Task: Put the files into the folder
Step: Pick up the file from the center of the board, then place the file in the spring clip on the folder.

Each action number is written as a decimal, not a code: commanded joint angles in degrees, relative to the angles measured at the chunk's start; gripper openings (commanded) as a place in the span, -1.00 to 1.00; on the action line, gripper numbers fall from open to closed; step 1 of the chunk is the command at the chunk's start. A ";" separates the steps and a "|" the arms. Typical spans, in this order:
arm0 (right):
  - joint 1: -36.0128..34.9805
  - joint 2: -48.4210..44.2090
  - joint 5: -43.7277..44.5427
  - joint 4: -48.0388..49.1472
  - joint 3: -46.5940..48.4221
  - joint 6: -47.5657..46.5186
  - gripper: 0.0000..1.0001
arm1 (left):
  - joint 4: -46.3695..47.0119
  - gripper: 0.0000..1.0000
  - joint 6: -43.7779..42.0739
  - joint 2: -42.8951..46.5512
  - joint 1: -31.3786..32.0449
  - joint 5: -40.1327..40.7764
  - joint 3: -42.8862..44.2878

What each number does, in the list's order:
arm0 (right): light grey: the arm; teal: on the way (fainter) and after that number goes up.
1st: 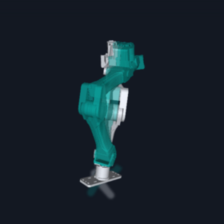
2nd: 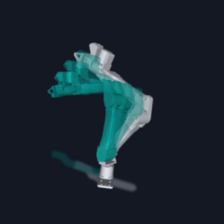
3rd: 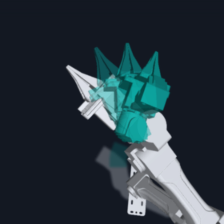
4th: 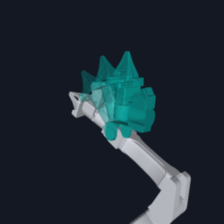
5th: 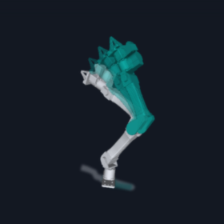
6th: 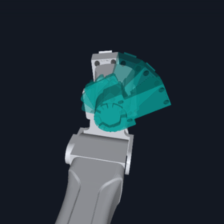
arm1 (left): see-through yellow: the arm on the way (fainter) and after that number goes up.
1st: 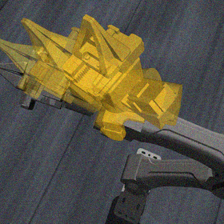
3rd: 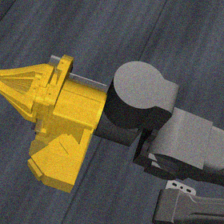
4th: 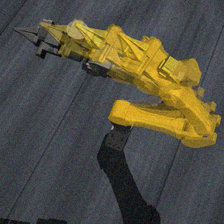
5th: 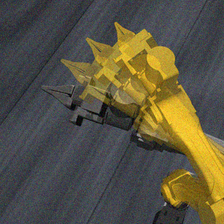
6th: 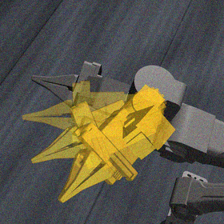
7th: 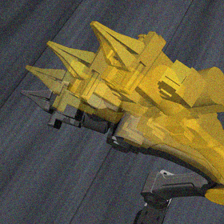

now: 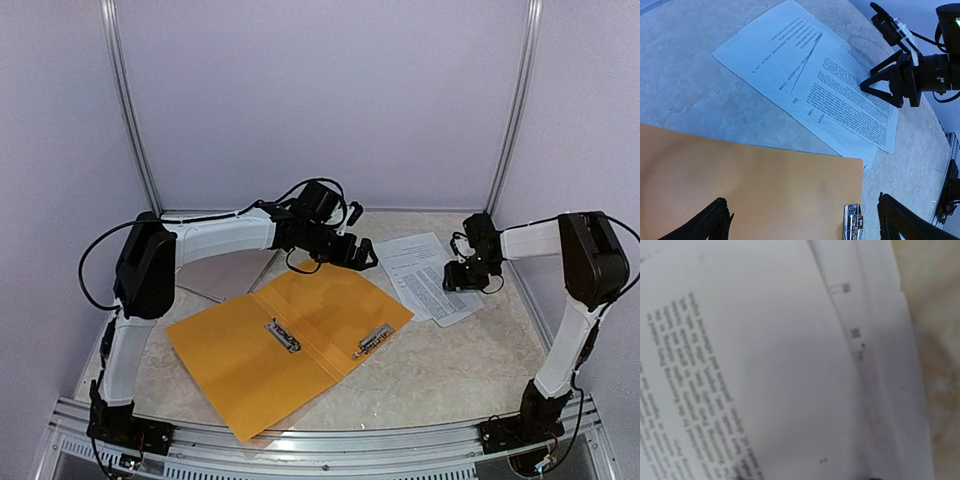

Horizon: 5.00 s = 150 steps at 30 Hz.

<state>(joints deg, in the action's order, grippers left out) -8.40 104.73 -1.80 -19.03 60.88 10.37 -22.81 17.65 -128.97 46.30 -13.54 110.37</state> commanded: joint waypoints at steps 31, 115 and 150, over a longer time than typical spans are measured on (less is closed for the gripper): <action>-7.68 11.60 -7.76 4.53 10.97 2.48 0.03 | 5.40 0.61 22.48 -15.57 -5.23 -18.84 11.62; -7.33 -13.29 -0.58 7.35 -7.24 14.87 -1.00 | -2.57 0.43 15.59 -19.80 -9.72 -22.36 19.80; -17.00 -5.56 -26.93 -6.13 5.33 -19.58 -0.94 | -5.60 0.71 2.19 21.65 -12.74 -6.44 -20.01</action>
<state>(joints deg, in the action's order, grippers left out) -24.23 96.42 -25.54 -19.62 63.09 -2.35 -27.16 21.96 -112.55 34.79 -24.95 92.64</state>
